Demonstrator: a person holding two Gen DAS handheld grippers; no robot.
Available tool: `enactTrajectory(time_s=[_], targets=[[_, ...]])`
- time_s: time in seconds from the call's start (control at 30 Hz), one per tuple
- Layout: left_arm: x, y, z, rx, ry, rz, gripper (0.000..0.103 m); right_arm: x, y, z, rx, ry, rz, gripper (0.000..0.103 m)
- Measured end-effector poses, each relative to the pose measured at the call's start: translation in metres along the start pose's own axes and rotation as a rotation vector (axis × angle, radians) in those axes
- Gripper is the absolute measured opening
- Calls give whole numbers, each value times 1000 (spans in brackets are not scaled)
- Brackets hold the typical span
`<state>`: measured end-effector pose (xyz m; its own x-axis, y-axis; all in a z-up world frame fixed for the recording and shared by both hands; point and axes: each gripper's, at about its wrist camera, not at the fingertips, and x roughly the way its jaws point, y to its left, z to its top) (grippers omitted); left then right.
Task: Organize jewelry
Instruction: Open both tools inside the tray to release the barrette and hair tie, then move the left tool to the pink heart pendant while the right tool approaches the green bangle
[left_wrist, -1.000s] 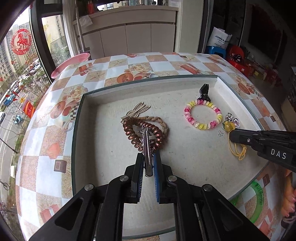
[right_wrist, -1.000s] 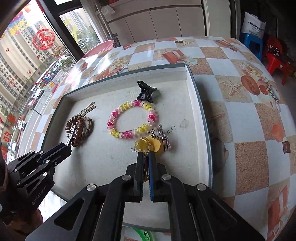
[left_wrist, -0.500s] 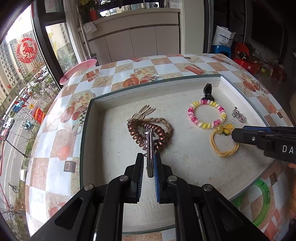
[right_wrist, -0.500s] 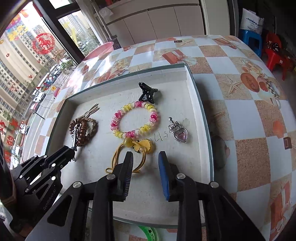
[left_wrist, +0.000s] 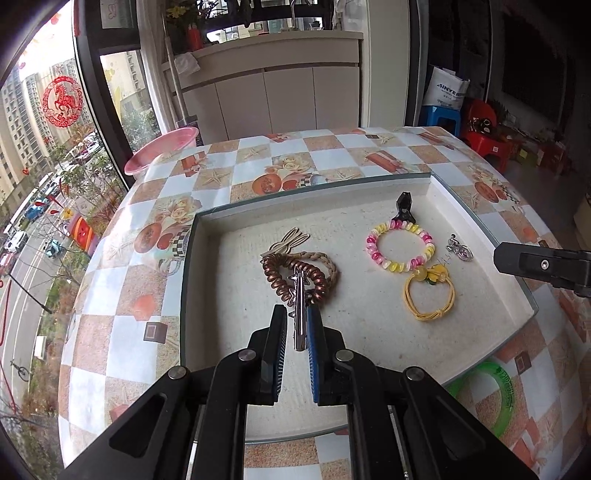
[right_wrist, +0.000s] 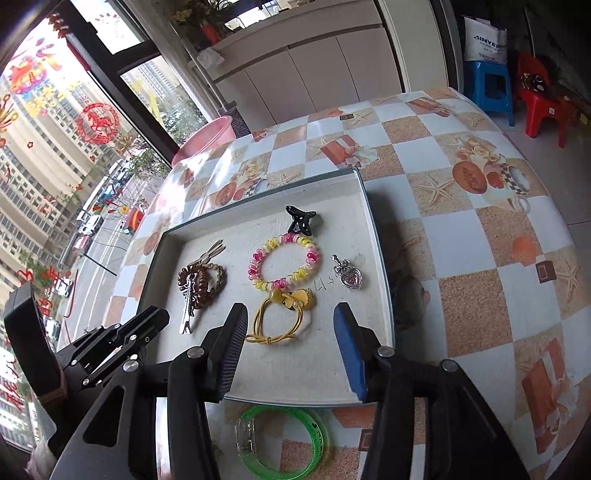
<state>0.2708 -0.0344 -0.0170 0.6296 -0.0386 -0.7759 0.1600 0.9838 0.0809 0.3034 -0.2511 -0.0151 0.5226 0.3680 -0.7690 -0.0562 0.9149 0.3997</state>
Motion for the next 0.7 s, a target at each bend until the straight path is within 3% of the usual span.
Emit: enactTrajectory(time_s=[0.57,0.6,0.63,0.7], targets=[[-40,5,-27,-46,-24,-21,27,-43,12,-46,-35,-14,-27,69],[-44,5,-29,-50,-27,-20,44,-45,13,-49,-40,-15,-29,69],[-48,7,-31,-61,-29,-17,103,-48,14,-53,-44,-15,-32,70],[-56,10,-36,-84,-79,-7,103,-53,15,-59,-50,-17,-36,72]])
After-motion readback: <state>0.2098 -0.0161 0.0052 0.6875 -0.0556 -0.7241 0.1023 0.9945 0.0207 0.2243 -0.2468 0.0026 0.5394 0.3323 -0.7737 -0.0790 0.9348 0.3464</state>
